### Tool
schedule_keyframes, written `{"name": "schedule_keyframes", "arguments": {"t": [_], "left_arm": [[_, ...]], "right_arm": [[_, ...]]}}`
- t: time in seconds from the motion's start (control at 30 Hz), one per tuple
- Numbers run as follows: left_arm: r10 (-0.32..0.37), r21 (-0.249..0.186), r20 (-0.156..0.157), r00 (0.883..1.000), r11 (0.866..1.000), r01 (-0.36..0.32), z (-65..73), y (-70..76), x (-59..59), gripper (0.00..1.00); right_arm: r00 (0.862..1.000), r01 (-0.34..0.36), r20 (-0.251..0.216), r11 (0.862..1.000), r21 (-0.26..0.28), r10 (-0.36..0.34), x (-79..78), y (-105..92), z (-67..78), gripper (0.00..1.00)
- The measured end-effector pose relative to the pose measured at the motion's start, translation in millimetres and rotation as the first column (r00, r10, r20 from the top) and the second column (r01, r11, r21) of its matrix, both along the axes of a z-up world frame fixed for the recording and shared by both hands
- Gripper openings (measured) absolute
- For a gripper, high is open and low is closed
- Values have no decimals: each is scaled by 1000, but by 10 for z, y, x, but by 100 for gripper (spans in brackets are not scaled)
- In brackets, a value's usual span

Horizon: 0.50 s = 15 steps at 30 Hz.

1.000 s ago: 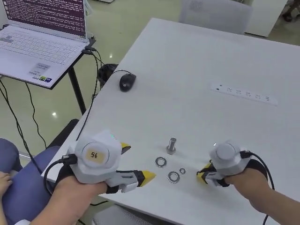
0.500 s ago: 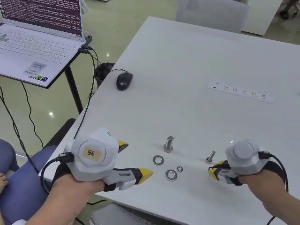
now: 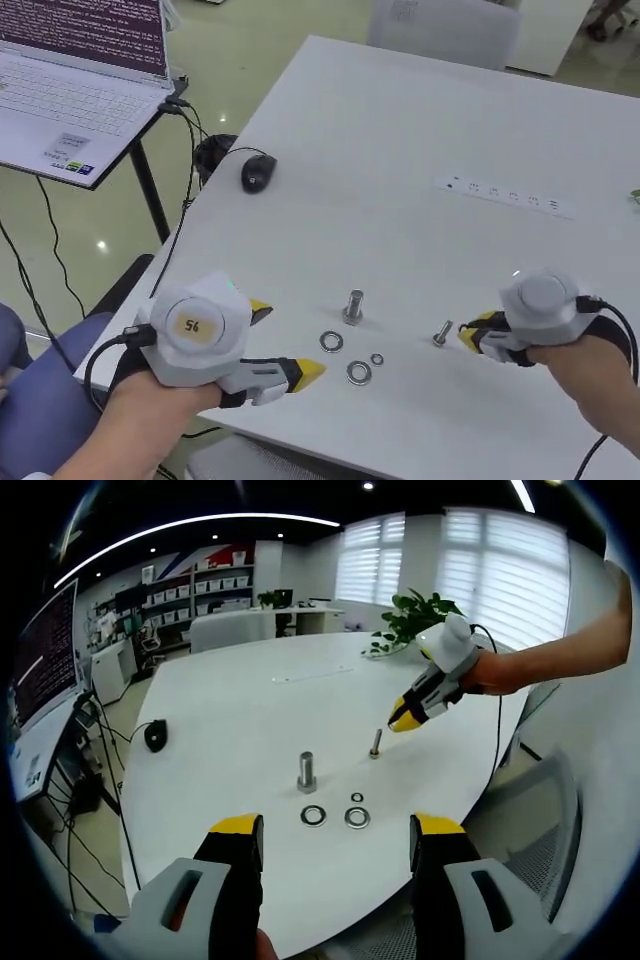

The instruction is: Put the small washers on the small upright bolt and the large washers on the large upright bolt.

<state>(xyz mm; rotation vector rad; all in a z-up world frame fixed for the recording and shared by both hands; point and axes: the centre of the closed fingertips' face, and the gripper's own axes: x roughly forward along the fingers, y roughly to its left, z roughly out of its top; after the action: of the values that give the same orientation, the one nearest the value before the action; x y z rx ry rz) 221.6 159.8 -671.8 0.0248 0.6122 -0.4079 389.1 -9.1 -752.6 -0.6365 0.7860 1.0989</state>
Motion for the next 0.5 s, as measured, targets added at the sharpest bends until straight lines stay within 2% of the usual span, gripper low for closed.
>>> {"name": "schedule_keyframes", "arguments": {"t": [0.3, 0.5], "left_arm": [[10, 3, -2, 1000, 1000, -10, 0, 32, -20, 58], [17, 4, -1, 1000, 1000, -17, -3, 59, -20, 58]], "right_arm": [[999, -48, -6, 999, -18, 48, 7, 156, -43, 14], [998, -61, -4, 997, -45, 61, 30, 167, -83, 14]]}}
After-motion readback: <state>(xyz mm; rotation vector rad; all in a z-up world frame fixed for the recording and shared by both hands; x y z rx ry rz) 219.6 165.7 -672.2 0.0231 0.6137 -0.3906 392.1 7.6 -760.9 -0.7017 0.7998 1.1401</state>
